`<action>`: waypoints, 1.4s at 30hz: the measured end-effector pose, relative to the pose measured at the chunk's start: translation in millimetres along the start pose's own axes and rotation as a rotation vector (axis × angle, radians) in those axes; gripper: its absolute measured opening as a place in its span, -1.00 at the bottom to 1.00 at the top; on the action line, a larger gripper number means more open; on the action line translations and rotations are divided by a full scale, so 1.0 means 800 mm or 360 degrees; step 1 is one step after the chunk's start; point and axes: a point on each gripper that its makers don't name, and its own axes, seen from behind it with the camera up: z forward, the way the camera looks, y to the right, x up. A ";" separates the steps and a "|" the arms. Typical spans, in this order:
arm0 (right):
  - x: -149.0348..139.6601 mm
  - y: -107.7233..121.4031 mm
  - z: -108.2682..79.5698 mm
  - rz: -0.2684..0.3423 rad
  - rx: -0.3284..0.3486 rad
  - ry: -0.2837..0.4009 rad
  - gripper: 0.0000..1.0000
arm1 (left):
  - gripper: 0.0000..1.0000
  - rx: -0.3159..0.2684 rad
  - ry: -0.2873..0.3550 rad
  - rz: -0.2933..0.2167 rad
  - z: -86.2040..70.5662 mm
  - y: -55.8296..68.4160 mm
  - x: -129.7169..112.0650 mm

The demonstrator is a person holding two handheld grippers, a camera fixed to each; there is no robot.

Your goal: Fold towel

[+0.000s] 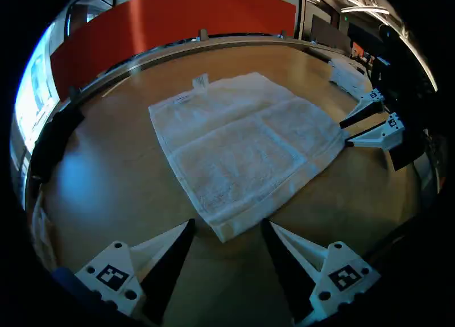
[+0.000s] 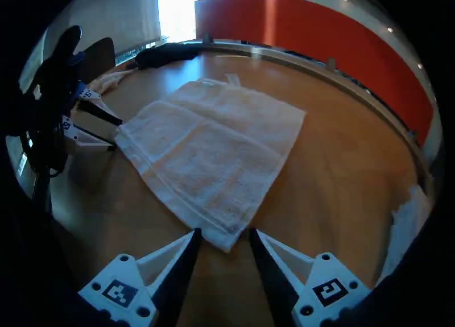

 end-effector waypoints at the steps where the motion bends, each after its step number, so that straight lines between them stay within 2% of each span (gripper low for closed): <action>1: 0.000 0.000 0.000 0.0003 0.0001 0.0000 0.13 | 0.63 0.0002 -0.0001 -0.0001 0.000 0.000 0.000; 5: -0.001 -0.001 -0.001 0.0007 0.0007 -0.0002 -0.07 | 0.50 0.0001 -0.0005 0.0002 0.000 0.002 0.000; 9: -0.002 -0.003 -0.001 -0.0007 0.0008 -0.0006 -0.23 | 0.26 0.0001 -0.0011 -0.0001 0.001 0.004 0.001; 13: -0.002 -0.004 0.001 -0.0012 0.0009 -0.0010 -0.48 | -0.04 0.0013 -0.0017 -0.0020 0.002 0.003 0.001; 15: -0.003 -0.006 0.002 -0.0008 0.0014 -0.0013 -0.56 | -0.18 0.0026 -0.0019 -0.0035 0.003 0.001 0.001; 17: -0.003 -0.008 0.002 -0.0002 0.0022 -0.0015 -0.62 | -0.48 0.0047 -0.0021 -0.0051 0.002 -0.003 0.002; 19: -0.002 -0.011 0.003 0.0000 0.0037 -0.0017 -0.66 | -0.57 0.0056 -0.0023 -0.0071 0.002 -0.004 0.002; 27: 0.005 -0.018 0.002 0.0010 0.0039 0.0003 -0.75 | -0.79 0.0038 -0.0036 -0.0138 0.002 -0.001 0.003; 32: 0.008 -0.021 -0.003 0.0008 0.0045 0.0017 -0.76 | -0.82 0.0022 -0.0032 -0.0165 0.002 -0.001 0.003; 38: 0.013 -0.021 -0.009 0.0020 0.0041 0.0026 -0.76 | -0.84 0.0014 -0.0039 -0.0147 0.002 0.002 0.005; 42: 0.020 -0.020 -0.015 0.0012 0.0040 0.0035 -0.76 | -0.84 0.0012 -0.0034 -0.0166 -0.004 0.004 0.009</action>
